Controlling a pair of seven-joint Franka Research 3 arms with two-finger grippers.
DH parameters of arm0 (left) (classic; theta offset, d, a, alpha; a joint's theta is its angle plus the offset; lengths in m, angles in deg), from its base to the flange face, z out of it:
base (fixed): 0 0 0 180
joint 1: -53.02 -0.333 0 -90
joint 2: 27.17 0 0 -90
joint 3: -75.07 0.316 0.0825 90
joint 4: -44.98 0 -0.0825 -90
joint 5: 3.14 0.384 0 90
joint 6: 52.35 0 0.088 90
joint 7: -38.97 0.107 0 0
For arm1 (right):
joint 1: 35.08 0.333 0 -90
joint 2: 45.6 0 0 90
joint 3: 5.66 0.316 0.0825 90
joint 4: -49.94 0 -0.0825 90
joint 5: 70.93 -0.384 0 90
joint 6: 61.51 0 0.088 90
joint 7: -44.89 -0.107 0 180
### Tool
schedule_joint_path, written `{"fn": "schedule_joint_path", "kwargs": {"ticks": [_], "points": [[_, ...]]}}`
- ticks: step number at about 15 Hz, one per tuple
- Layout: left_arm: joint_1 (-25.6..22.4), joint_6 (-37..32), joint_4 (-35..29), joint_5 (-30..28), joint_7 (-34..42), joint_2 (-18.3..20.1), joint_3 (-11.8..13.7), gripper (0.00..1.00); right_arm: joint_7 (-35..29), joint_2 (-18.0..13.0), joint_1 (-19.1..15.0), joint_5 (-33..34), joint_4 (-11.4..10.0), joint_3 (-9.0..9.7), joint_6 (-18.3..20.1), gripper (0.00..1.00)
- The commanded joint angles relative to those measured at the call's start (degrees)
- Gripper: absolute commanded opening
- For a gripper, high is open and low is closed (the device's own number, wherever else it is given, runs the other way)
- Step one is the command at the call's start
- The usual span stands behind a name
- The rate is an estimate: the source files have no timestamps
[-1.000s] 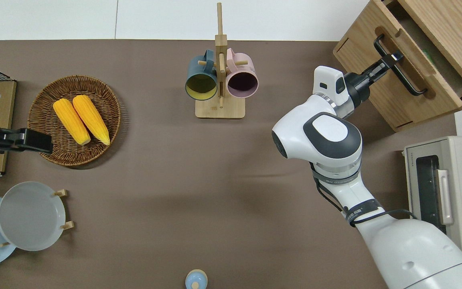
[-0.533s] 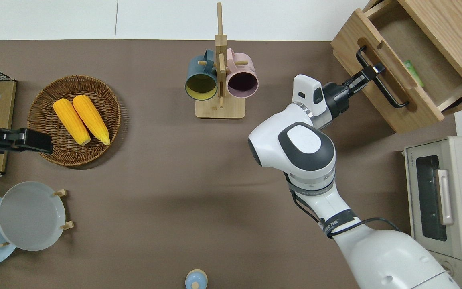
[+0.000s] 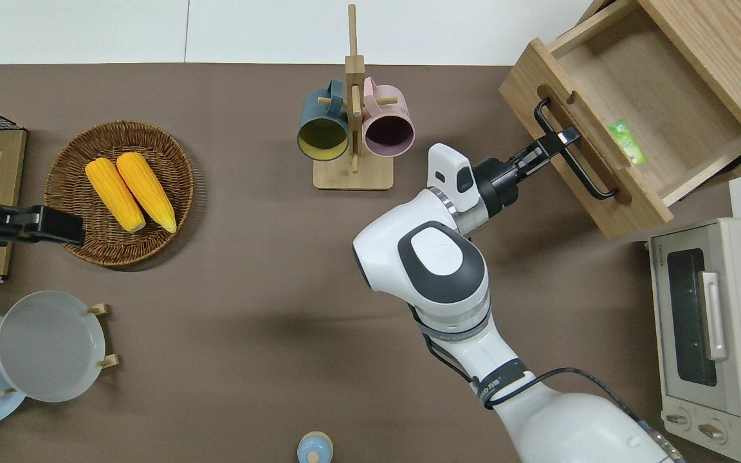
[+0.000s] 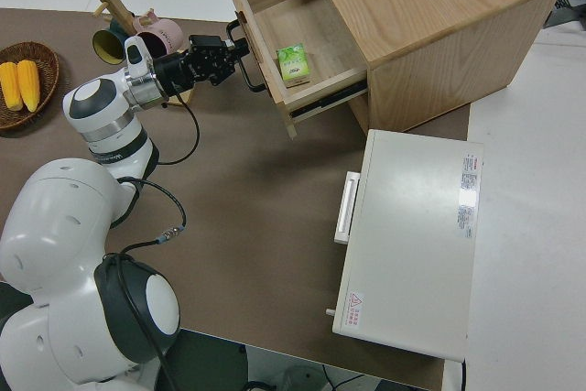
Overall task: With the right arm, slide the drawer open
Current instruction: 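Pull the handle toward the robot to slide the drawer out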
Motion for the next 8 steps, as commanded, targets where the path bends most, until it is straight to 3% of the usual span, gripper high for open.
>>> {"fn": "schedule_joint_path", "kwargs": {"ticks": [1,4,8], "points": [[-0.3,-1.1,1.5,1.0,0.6,-0.7,-0.4,0.99,1.6,-0.2,3.3,-2.1,0.6,0.07,1.3,0.0],[-0.3,-1.1,1.4,1.0,0.6,-0.7,-0.4,0.99,1.5,0.2,5.4,-2.7,0.6,0.15,4.2,0.0],[-0.3,-1.1,1.5,1.0,0.6,-0.7,-0.4,0.99,1.5,0.2,6.8,-4.3,0.8,0.07,4.9,0.0]]}}
